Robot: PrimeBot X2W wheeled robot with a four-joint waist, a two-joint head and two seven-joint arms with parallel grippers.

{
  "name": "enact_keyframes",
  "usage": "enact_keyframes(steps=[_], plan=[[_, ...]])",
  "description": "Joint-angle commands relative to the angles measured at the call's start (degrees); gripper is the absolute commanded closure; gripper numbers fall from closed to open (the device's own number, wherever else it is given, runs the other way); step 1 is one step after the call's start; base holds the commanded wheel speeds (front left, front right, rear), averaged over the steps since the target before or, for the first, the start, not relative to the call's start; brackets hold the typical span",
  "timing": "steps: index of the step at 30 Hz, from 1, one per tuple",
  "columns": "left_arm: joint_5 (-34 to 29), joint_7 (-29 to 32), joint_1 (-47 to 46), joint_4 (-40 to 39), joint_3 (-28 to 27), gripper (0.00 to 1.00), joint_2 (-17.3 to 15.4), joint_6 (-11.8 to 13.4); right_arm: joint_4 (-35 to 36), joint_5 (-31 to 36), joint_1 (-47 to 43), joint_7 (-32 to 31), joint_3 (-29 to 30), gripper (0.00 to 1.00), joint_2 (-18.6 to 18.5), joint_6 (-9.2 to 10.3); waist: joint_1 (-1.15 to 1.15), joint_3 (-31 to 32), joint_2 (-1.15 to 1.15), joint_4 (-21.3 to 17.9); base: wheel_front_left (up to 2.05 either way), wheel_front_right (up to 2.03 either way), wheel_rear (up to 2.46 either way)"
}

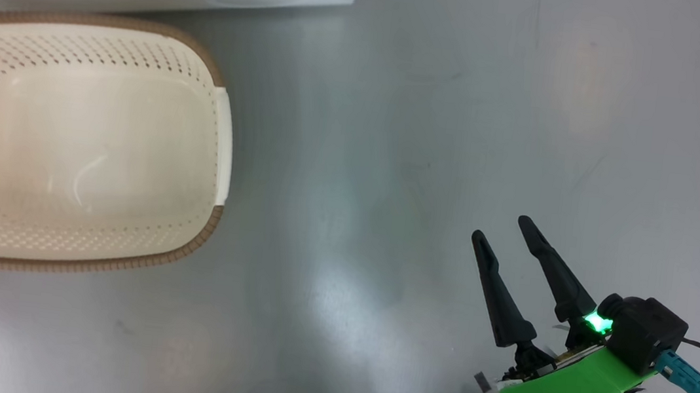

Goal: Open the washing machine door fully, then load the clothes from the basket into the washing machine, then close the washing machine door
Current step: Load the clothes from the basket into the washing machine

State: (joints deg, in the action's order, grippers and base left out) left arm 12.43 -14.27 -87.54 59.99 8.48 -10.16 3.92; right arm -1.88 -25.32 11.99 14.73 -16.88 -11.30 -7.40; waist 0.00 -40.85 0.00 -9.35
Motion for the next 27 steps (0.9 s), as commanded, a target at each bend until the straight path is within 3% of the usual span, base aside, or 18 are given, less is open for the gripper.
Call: enact_keyframes(steps=[1,15,23,27], plan=[[-0.5,-0.6,-1.8,-1.8,0.1,1.00,-2.5,0.0,1.3,-0.4,-2.2,0.3,-1.1,0.00,-0.2,-0.09,0.00,-1.7,0.00,-0.3,0.00,0.00,0.00],[-0.7,-0.5,-8.9,-1.1,1.4,1.00,-2.7,-0.8,2.2,-0.4,-2.8,0.3,-1.1,0.00,0.2,-0.09,0.00,-7.4,0.00,0.2,0.00,0.00,0.00],[-6.8,-0.7,-5.2,-26.2,2.3,1.00,-6.6,0.2,2.3,-0.6,-1.8,0.3,-2.8,0.00,0.1,-0.09,0.00,-9.5,0.00,-1.1,0.00,0.00,0.00],[-7.1,-0.7,-1.7,-28.5,1.8,1.00,-6.9,0.3,2.0,-0.9,-1.9,0.3,-3.6,0.00,-0.1,-0.09,0.00,-9.6,0.00,-1.9,0.00,0.00,0.00]])
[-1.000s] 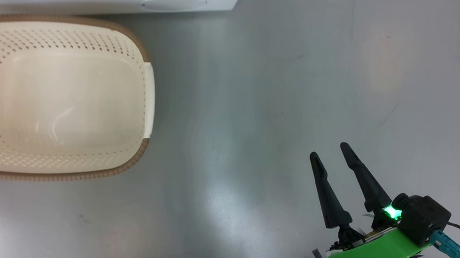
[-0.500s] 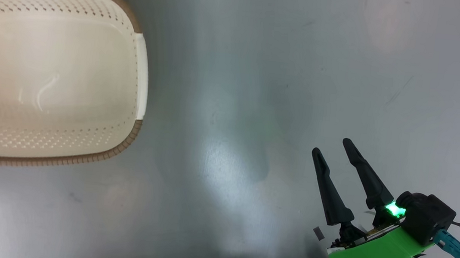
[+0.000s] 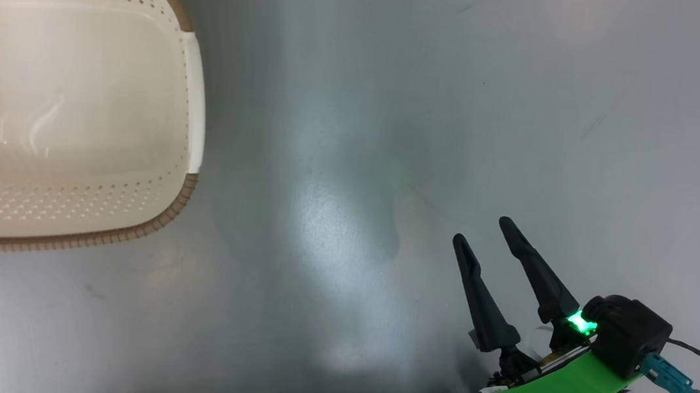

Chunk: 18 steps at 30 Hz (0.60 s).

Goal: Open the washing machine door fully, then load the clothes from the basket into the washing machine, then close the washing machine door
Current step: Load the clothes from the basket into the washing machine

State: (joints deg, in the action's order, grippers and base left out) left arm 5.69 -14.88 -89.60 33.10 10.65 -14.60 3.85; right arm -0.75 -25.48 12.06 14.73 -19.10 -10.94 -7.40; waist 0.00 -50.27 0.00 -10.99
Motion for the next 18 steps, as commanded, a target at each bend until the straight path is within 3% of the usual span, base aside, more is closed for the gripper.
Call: enact_keyframes(steps=[1,10,18], plan=[[-0.4,-0.1,0.9,-1.8,-0.5,1.00,-2.5,0.4,0.8,-0.8,-2.0,0.3,-1.5,0.00,-0.5,-0.09,0.00,-0.3,0.00,-0.4,0.00,0.00,0.00],[1.6,2.3,1.3,7.6,-1.4,1.00,-0.5,1.8,0.4,-0.8,-2.3,0.3,-0.8,0.00,-0.5,-0.09,0.00,-0.6,0.00,0.4,0.00,0.00,0.00],[3.3,5.1,-0.4,12.5,-1.5,1.00,0.4,1.4,0.1,-0.8,-2.2,0.3,-1.0,0.00,-0.6,-0.09,0.00,0.3,0.00,0.9,0.00,0.00,0.00]])
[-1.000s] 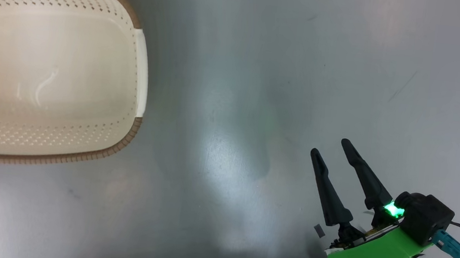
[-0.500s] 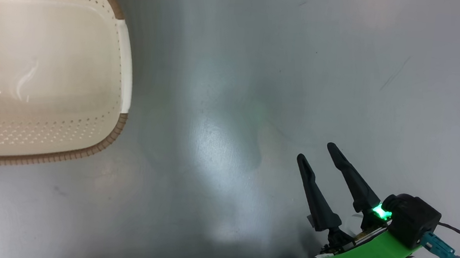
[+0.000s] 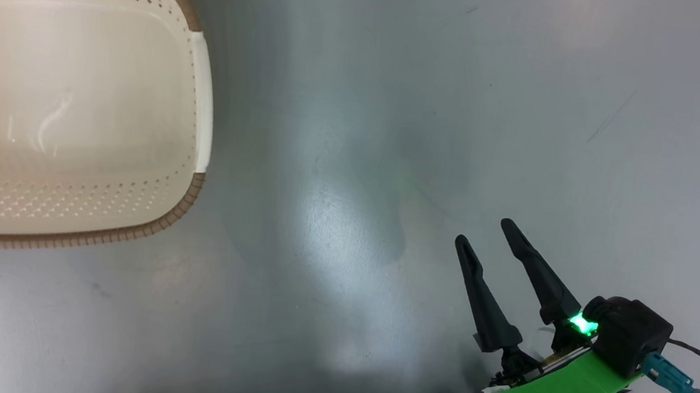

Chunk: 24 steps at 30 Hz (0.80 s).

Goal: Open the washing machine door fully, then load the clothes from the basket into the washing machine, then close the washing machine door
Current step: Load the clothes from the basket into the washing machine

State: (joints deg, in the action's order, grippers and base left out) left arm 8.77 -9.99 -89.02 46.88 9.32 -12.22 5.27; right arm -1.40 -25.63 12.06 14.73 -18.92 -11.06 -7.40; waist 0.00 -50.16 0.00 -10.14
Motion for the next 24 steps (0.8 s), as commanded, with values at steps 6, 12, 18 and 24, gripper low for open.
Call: enact_keyframes(steps=[6,12,18,24], plan=[[0.9,-0.2,-1.7,1.0,-0.6,0.00,-1.8,1.3,0.8,-0.7,-2.1,0.3,-1.1,0.00,-0.8,-0.09,0.00,0.6,0.00,0.1,0.00,0.00,0.00],[1.8,-1.1,-1.2,3.0,-0.9,0.00,-1.6,1.9,1.0,-0.6,-2.0,0.3,-0.4,0.00,-0.6,-0.09,0.00,1.5,0.00,0.6,0.00,0.00,0.00],[3.1,-3.1,2.3,4.9,-1.4,0.00,-0.3,2.6,0.8,-0.4,-1.1,0.3,0.6,0.00,-0.5,-0.09,0.00,4.5,0.00,1.7,0.00,0.00,0.00],[4.8,-4.6,6.9,5.3,-1.7,0.00,1.3,1.0,0.3,-0.2,-0.5,0.3,1.6,0.00,-0.9,-0.09,0.00,8.7,0.00,3.1,0.00,0.00,0.00]])
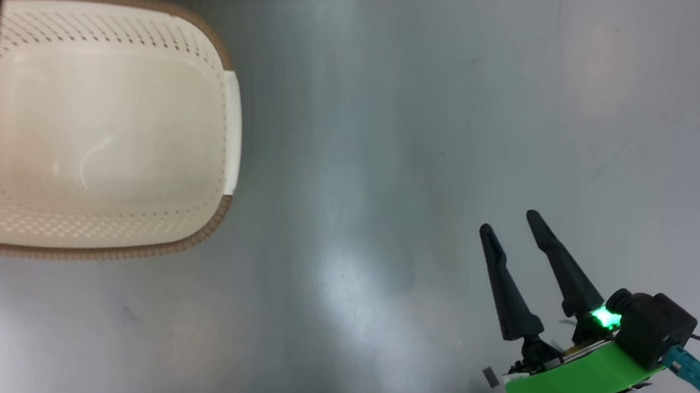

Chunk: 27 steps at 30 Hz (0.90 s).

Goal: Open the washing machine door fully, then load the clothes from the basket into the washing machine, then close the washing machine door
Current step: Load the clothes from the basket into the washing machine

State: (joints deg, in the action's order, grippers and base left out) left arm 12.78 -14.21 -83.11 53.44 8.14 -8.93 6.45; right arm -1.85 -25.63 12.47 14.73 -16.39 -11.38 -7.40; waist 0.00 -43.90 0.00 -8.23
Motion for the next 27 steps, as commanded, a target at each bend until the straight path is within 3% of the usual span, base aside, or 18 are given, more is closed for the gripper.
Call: enact_keyframes(steps=[1,8,15,27], plan=[[1.1,-0.5,1.7,-1.4,-0.6,0.00,-1.7,-0.4,0.7,-0.2,-0.8,0.3,-0.6,0.00,-0.6,-0.09,0.00,3.2,0.00,1.5,0.00,0.00,0.00],[2.5,-0.8,9.4,-5.2,-1.3,0.00,0.7,-2.7,0.1,0.0,-0.5,0.3,0.4,0.00,-0.8,-0.09,0.00,8.9,0.00,3.8,0.00,0.00,0.00],[2.7,-0.8,24.0,-13.3,-3.2,0.00,1.0,-4.5,-1.1,0.4,-2.6,0.3,0.4,0.00,0.4,-0.09,0.00,17.9,0.00,4.5,0.00,0.00,0.00],[3.0,-0.8,52.3,-35.5,-7.8,0.00,1.2,-4.8,-2.8,1.7,-7.4,0.3,-0.7,0.00,2.3,-0.09,0.00,31.0,0.00,4.1,0.00,0.00,0.00]])
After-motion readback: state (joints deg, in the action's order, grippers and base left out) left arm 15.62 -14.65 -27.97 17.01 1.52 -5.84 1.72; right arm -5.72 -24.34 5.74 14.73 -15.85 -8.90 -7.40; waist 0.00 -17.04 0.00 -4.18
